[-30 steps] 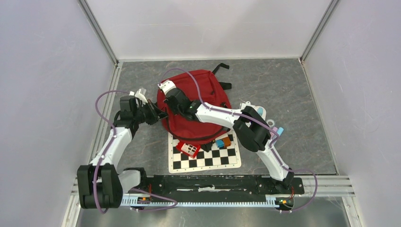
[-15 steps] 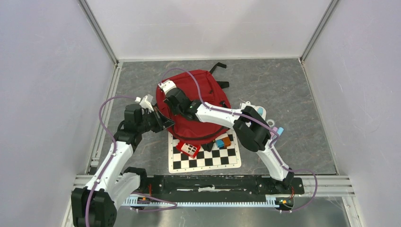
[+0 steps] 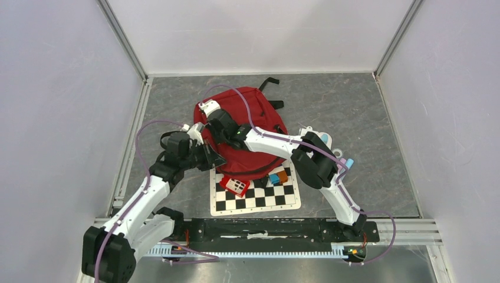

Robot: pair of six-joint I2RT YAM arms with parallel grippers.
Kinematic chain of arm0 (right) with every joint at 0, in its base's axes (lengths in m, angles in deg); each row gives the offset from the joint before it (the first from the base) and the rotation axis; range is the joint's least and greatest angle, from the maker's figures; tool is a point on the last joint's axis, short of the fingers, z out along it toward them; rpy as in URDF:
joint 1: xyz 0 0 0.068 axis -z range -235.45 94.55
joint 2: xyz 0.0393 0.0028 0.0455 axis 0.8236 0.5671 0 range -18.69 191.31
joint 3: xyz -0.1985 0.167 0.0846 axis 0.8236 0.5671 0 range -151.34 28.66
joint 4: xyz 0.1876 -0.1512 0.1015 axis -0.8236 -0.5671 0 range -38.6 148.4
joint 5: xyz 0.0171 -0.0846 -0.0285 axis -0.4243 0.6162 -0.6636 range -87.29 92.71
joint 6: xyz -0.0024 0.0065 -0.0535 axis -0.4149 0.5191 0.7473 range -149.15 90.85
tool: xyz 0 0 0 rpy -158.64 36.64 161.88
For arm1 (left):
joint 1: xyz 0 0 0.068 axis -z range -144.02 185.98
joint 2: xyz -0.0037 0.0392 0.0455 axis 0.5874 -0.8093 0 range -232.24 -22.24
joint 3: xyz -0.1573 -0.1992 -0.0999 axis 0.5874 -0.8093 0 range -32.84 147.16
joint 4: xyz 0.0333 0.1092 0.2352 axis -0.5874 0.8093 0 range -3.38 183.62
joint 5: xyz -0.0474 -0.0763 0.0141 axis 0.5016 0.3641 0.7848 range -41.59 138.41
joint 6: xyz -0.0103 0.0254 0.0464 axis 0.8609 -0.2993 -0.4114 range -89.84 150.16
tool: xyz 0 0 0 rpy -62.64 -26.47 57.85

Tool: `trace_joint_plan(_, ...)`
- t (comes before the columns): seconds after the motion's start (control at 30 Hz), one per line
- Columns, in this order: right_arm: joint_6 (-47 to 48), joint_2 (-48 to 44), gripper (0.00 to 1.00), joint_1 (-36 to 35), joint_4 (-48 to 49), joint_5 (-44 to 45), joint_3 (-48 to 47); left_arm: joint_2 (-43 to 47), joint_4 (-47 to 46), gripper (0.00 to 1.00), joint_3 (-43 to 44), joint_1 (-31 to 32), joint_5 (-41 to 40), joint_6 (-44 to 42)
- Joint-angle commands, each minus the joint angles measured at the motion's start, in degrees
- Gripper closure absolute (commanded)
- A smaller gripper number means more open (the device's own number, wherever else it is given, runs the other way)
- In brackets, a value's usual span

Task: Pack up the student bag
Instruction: Zip the student bag at the center of the board.

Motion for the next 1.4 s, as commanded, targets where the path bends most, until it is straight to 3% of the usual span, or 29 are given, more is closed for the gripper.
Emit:
trace_joint_plan(0.0, -0.6, -1.6, 1.00, 1.4, 5.0, 0.1, -2.5, 0.0, -1.9, 0.98, 0.4, 4.2, 6.1, 5.4)
trace_joint_plan(0.07, -0.5, -3.2, 0.98, 1.6, 4.3, -0.6, -2.0, 0.2, -1.7, 0.98, 1.0, 4.2, 5.1, 5.7)
trace_joint_plan(0.1, -0.3, -4.2, 0.92, 1.7, 4.0, -1.1, -1.3, 0.5, -1.2, 0.98, 1.3, 4.2, 4.3, 5.8)
trace_joint_plan(0.27, 1.3, -12.7, 0.34, 3.1, -0.2, -3.4, 3.9, 1.4, 0.0, 0.98, 2.2, 4.2, 0.7, 8.1)
trace_joint_plan(0.37, 2.8, -20.1, 0.18, 4.2, -2.6, -3.1, 11.1, 2.1, 0.6, 0.98, 2.9, 4.2, -0.9, 8.9)
trace_joint_plan(0.6, 5.8, -37.7, 0.15, 5.9, -4.2, -2.4, 31.7, 3.6, 3.8, 0.98, 5.1, 4.1, -3.2, 10.5)
trace_joint_plan(0.87, 15.1, -56.4, 0.12, 3.2, 7.8, -17.5, 53.9, 3.1, 5.9, 0.98, 7.5, 3.9, -5.2, 12.5)
trace_joint_plan(1.07, 18.4, -57.1, 0.12, -7.1, 8.1, -8.2, 56.1, 1.4, 7.3, 0.98, 11.5, 3.9, -6.1, 12.0)
trace_joint_plan(1.37, 21.6, -49.7, 0.12, -10.1, 11.2, -2.4, 52.2, 1.5, 10.3, 0.98, 13.6, 3.8, -7.1, 11.1)
